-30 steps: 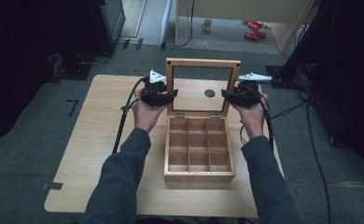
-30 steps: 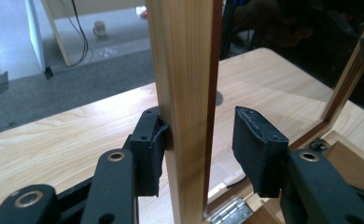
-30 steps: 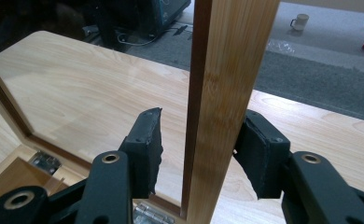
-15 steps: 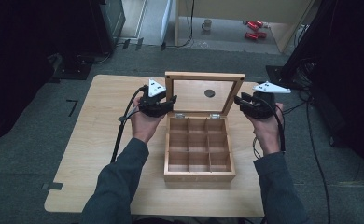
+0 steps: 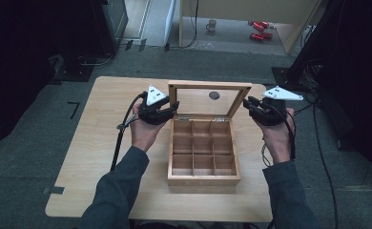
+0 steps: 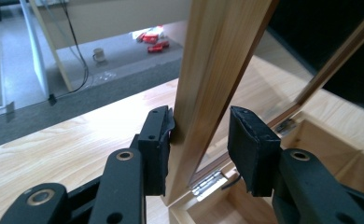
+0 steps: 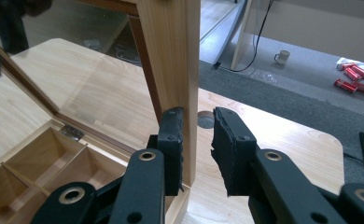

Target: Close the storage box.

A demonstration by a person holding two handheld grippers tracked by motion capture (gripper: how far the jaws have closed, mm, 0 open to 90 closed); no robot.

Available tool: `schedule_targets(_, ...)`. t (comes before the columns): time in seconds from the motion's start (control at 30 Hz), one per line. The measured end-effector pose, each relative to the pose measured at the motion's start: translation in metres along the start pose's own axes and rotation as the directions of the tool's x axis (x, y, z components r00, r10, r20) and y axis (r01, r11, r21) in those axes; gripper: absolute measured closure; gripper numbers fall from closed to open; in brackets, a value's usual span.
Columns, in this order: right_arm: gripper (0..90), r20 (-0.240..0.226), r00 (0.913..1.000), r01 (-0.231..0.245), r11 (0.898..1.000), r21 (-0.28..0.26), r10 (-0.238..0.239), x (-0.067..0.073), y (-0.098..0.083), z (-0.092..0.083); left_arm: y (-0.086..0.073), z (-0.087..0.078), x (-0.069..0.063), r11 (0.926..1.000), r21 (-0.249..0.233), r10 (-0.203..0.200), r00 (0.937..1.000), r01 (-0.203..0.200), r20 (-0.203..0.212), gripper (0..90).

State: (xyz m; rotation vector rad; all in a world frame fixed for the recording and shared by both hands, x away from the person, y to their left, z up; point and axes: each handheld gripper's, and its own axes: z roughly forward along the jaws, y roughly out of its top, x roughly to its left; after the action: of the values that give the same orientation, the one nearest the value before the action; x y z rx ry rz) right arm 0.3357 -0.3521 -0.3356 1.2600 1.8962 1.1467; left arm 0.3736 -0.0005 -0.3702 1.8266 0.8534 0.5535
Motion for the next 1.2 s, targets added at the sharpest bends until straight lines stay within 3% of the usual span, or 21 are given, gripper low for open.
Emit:
schedule_targets(0.3,72.6,-0.003,0.9998,0.018,1.0,-0.007,-0.018,0.006,-0.003,-0.004,0.006,-0.025,-0.005,0.9984,-0.029,0.049,0.9988,-0.049,-0.005,66.9)
schedule_targets(0.4,72.3,-0.006,0.9999,0.015,1.0,-0.008,-0.015,0.007,-0.005,-0.006,0.008,-0.028,-0.006,0.9976,-0.027,0.064,0.9979,-0.064,-0.013,73.2)
schedule_targets(0.53,71.5,-0.008,0.9998,0.02,1.0,-0.004,-0.02,0.01,-0.007,-0.008,0.008,-0.03,-0.008,0.9959,-0.015,0.089,0.9959,-0.089,-0.017,74.8)
schedule_targets(1.2,69.6,-0.035,0.9989,0.031,0.998,-0.053,-0.033,0.025,-0.001,-0.041,-0.006,-0.04,-0.015,0.9974,-0.033,0.065,0.9979,-0.064,0.01,75.1)
